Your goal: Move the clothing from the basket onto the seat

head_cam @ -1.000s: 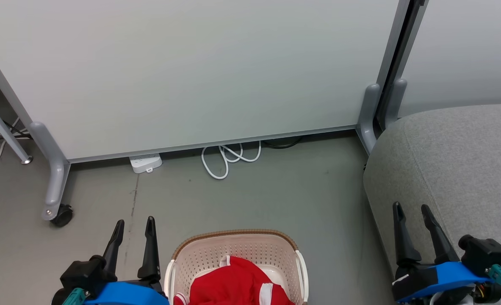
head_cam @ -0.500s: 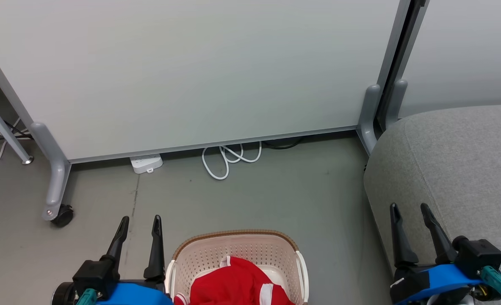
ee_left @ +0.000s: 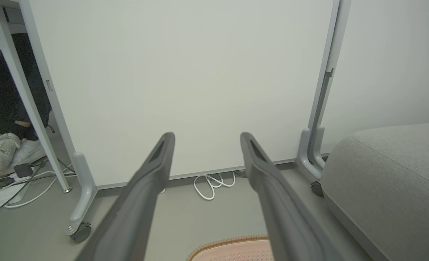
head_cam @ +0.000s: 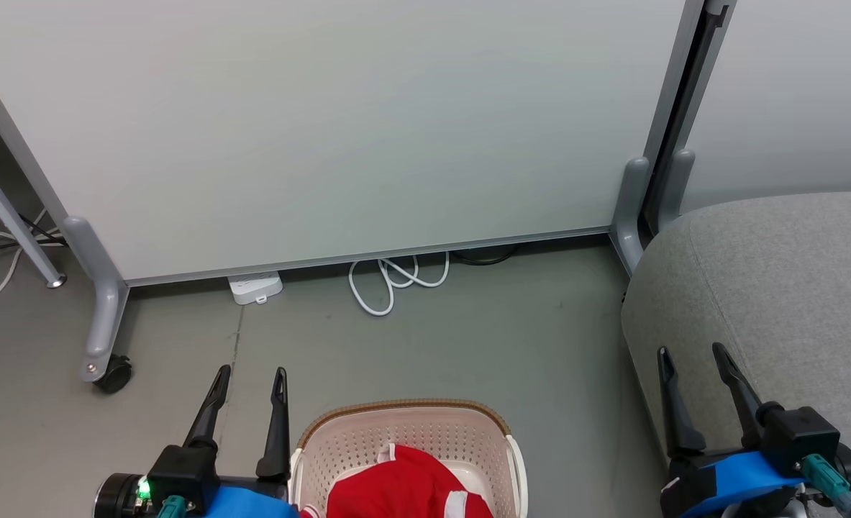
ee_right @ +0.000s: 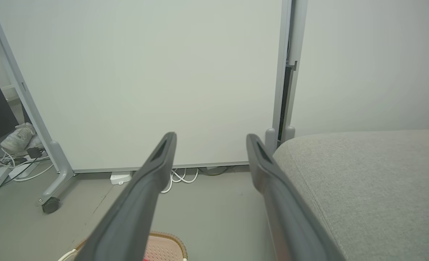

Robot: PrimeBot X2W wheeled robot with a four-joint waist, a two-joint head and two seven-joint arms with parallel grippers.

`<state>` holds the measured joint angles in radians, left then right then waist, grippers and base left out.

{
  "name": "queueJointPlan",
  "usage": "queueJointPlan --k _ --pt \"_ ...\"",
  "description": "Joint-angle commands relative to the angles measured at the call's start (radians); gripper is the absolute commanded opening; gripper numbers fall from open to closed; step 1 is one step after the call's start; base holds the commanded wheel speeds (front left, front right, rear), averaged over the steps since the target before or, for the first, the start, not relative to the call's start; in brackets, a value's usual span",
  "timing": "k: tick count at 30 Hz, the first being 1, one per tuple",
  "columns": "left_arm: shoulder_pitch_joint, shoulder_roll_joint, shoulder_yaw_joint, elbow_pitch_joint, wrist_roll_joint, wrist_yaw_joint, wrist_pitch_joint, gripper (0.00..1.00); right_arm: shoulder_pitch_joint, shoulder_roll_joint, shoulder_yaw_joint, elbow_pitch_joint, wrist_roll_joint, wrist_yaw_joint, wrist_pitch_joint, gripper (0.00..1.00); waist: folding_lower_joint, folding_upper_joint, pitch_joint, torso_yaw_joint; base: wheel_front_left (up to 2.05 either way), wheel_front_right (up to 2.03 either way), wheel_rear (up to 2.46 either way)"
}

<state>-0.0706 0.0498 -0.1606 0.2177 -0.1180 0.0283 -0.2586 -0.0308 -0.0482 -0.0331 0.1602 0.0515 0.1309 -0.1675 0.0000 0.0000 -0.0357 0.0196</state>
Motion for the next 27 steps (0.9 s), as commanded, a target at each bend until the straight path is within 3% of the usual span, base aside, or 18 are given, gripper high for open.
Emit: queueJointPlan --k 1,19,27 --pt "0.003 0.005 -0.001 0.002 0.017 0.007 -0.009 1.0 0.015 -0.004 0.003 -0.005 -0.017 0.0 -0.007 1.0 0.0 0.0 -0.002 0.001 0.0 0.0 0.0" --pt "0.018 0.004 0.004 0.024 -0.012 -0.015 -0.007 1.0 0.004 -0.004 0.022 0.004 0.01 0.0 -0.014 1.0 0.0 0.0 0.015 -0.014 0.0 0.0 0.0" --pt "-0.07 0.017 -0.01 0.097 -0.018 -0.039 0.023 1.0 -0.085 -0.003 0.061 -0.04 0.02 0.0 -0.03 1.0 0.0 0.0 0.2 -0.079 0.0 0.0 0.0"
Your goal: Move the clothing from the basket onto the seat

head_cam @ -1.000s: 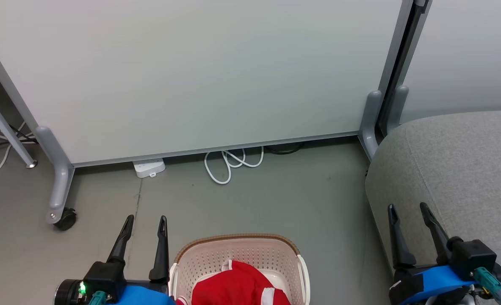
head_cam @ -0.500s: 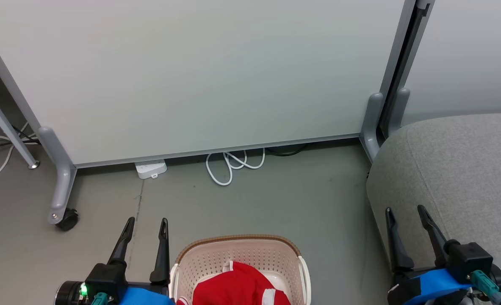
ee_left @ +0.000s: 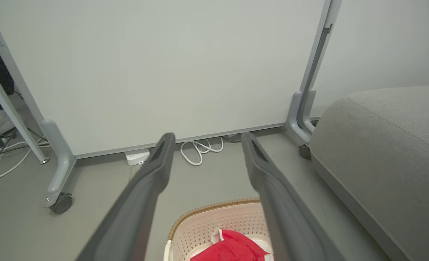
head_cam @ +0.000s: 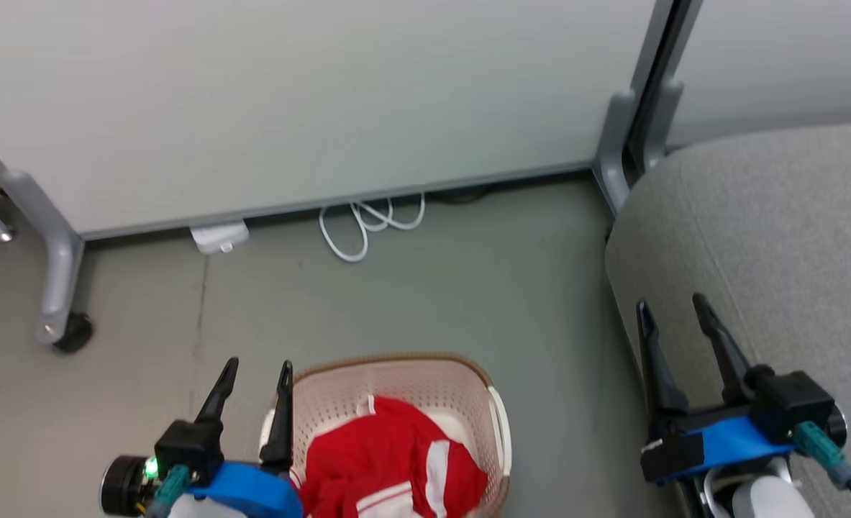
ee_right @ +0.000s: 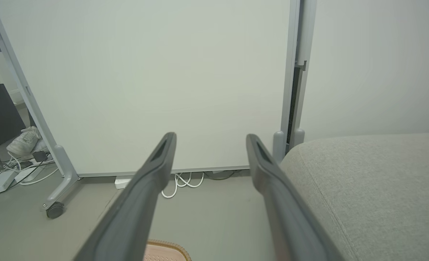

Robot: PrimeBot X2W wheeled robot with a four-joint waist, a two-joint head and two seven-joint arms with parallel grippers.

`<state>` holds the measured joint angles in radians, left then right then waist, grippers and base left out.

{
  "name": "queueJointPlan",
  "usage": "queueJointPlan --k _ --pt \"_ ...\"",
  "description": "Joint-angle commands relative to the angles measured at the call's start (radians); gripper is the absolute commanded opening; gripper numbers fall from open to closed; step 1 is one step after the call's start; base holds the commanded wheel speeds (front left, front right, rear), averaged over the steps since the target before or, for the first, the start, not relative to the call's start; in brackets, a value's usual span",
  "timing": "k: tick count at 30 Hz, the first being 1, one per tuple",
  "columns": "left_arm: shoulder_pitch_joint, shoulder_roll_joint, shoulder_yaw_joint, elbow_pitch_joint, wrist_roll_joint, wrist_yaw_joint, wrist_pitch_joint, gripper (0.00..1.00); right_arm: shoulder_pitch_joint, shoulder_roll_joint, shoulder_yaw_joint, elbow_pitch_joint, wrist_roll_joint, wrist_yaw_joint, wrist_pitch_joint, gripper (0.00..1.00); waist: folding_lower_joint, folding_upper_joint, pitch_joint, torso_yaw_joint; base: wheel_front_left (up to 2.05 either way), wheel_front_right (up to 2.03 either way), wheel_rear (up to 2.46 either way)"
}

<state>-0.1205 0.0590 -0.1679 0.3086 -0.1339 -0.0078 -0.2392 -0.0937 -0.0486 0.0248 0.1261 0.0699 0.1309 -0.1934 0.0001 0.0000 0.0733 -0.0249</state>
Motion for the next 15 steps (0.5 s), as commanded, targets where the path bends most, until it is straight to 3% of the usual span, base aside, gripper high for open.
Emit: queueJointPlan --k 1,6,15 --pt "-0.038 0.01 -0.007 0.02 -0.002 -0.009 0.012 1.0 -0.037 -0.003 0.006 -0.011 0.003 0.0 -0.009 1.0 -0.0001 0.0 0.122 -0.044 0.0 0.0 0.0" --pt "-0.132 0.019 -0.016 0.102 -0.002 -0.027 0.045 1.0 -0.112 -0.003 0.029 -0.031 0.021 0.0 -0.027 1.0 -0.0001 0.0 0.278 -0.095 0.0 0.0 0.0" --pt "-0.326 0.051 -0.057 0.373 0.009 -0.071 0.166 1.0 -0.225 -0.002 0.09 -0.038 0.072 0.0 -0.064 1.0 -0.0001 0.0 0.513 -0.204 0.0 0.0 0.0"
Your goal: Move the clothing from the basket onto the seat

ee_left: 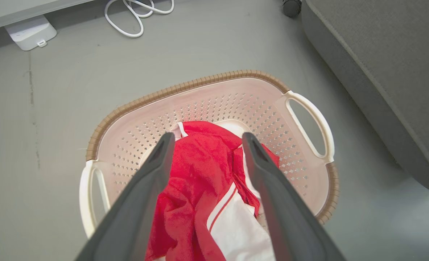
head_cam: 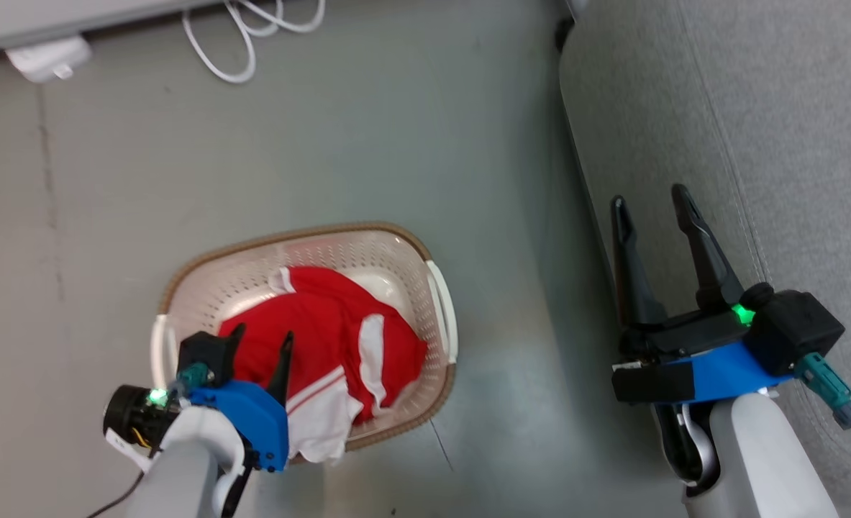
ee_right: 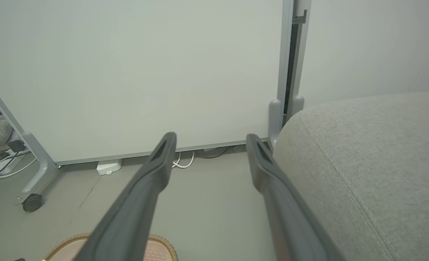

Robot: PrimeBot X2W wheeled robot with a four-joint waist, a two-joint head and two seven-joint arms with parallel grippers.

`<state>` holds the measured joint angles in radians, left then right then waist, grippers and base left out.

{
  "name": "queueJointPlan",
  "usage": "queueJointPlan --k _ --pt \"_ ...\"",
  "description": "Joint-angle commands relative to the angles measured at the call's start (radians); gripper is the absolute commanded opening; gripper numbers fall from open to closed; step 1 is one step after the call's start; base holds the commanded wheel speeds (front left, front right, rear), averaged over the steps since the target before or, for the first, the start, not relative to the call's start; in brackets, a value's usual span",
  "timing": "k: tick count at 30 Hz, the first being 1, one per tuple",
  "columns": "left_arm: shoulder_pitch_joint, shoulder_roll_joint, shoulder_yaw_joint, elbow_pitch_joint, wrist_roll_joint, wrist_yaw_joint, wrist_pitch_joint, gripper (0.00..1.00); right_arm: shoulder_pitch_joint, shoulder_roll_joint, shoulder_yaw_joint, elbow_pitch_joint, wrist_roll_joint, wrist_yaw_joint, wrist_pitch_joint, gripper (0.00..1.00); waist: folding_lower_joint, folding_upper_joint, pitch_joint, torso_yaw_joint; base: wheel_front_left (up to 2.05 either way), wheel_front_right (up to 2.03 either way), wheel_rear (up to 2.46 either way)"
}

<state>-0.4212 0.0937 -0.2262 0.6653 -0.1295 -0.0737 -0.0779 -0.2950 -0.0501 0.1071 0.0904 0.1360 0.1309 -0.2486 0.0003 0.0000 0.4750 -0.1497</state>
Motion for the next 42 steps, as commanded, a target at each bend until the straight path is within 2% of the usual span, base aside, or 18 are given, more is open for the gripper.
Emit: queueJointPlan --k 1,9,15,25,26,27,28,42 --pt "-0.045 0.019 -0.002 0.045 0.003 -0.008 0.025 1.0 -0.032 -0.001 0.012 -0.003 0.015 0.0 -0.011 1.0 -0.0003 0.0 0.135 -0.09 0.0 0.0 0.0" --pt "-0.203 0.077 -0.018 0.21 0.022 -0.015 0.149 1.0 -0.102 0.0 0.058 -0.019 0.076 0.0 -0.018 1.0 -0.0003 0.0 0.289 -0.164 0.0 0.0 0.0" --pt "-0.267 0.105 -0.021 0.278 0.021 -0.015 0.219 1.0 -0.13 0.0 0.079 -0.044 0.116 0.0 -0.018 1.0 -0.0003 0.0 0.349 -0.198 0.0 0.0 0.0" --pt "-0.32 0.153 -0.03 0.346 0.044 0.064 0.272 1.0 -0.156 0.0 0.105 -0.065 0.17 0.0 -0.018 1.0 -0.0003 0.0 0.418 -0.238 0.0 0.0 0.0" --pt "-0.32 0.156 -0.03 0.35 0.042 0.066 0.276 0.74 -0.157 0.0 0.106 -0.064 0.17 0.0 -0.018 1.0 -0.0003 0.0 0.42 -0.24 0.0 0.0 0.0" --pt "-0.32 0.157 -0.031 0.352 0.041 0.068 0.274 0.1 -0.156 0.0 0.106 -0.064 0.171 0.0 -0.018 1.0 -0.0003 0.0 0.421 -0.241 0.0 0.0 0.0" --pt "-0.323 0.158 -0.032 0.352 0.039 0.07 0.271 0.0 -0.156 0.0 0.106 -0.064 0.17 0.0 -0.018 1.0 -0.0003 0.0 0.422 -0.241 0.0 0.0 0.0" --pt "-0.341 0.121 -0.035 0.368 0.003 0.074 0.24 0.0 -0.163 -0.001 0.102 -0.042 0.155 0.0 -0.018 1.0 -0.0003 0.0 0.398 -0.21 0.0 0.0 0.0"
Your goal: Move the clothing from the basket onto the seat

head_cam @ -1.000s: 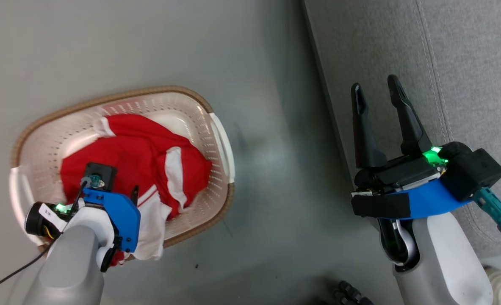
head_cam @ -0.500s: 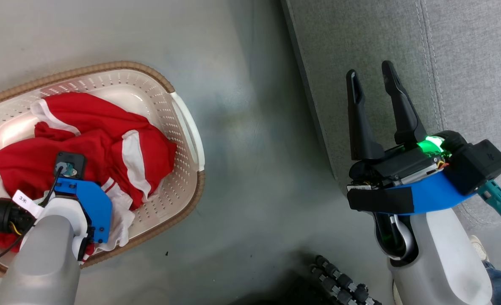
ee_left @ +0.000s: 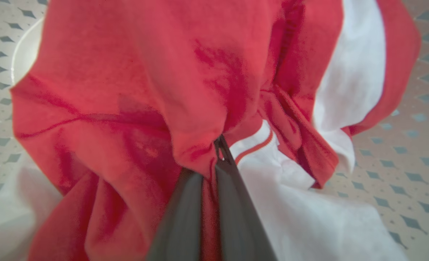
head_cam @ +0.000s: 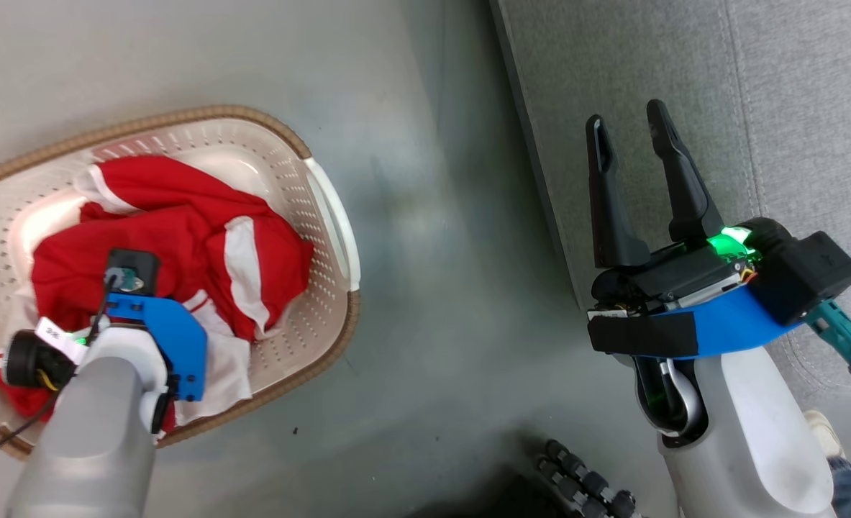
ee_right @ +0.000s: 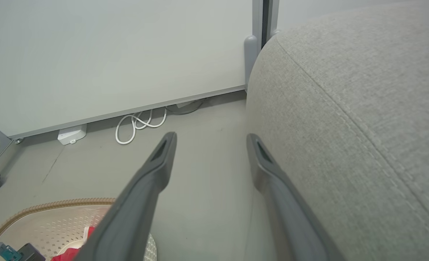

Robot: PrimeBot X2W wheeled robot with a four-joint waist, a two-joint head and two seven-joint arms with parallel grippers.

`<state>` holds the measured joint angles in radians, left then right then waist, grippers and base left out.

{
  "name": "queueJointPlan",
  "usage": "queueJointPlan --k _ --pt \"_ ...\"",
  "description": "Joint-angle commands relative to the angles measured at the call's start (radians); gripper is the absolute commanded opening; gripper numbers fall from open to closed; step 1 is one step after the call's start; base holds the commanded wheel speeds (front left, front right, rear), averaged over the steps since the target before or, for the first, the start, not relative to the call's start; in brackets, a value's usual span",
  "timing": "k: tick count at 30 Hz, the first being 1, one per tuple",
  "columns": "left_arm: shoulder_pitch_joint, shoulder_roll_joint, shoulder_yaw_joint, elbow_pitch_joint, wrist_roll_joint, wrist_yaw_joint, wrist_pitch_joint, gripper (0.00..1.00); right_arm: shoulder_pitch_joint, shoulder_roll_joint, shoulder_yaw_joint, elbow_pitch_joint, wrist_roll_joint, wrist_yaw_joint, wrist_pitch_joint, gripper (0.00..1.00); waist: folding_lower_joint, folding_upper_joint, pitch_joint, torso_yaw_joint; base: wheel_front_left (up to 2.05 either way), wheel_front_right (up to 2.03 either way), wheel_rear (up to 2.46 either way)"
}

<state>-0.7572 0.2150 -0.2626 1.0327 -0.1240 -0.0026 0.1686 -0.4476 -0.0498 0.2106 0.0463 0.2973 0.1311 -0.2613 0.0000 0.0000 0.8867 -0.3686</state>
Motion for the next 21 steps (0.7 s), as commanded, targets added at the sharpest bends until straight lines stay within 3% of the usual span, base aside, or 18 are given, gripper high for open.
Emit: queueJointPlan --k 1,6,14,21 --pt "-0.001 -0.008 0.0 0.006 -0.008 0.001 -0.011 0.0 -0.007 -0.001 -0.003 0.007 -0.01 -0.001 -0.005 1.0 0.0 0.0 -0.028 0.017 0.0 0.0 0.0" --pt "0.025 -0.058 -0.019 0.038 -0.019 -0.02 -0.046 0.0 0.018 -0.001 -0.02 0.041 -0.05 -0.001 -0.005 1.0 0.0 0.0 -0.145 0.065 0.0 0.0 0.0" --pt "0.076 -0.146 -0.063 0.096 -0.05 -0.077 -0.126 0.0 0.118 -0.002 -0.043 0.12 -0.13 -0.001 -0.005 1.0 0.0 0.0 -0.435 0.177 0.0 0.0 0.0" --pt "0.13 -0.165 -0.157 0.069 -0.124 -0.118 -0.18 0.0 0.213 -0.002 -0.055 0.178 -0.169 -0.001 0.001 1.0 0.0 0.0 -0.674 0.254 0.0 0.0 0.0"
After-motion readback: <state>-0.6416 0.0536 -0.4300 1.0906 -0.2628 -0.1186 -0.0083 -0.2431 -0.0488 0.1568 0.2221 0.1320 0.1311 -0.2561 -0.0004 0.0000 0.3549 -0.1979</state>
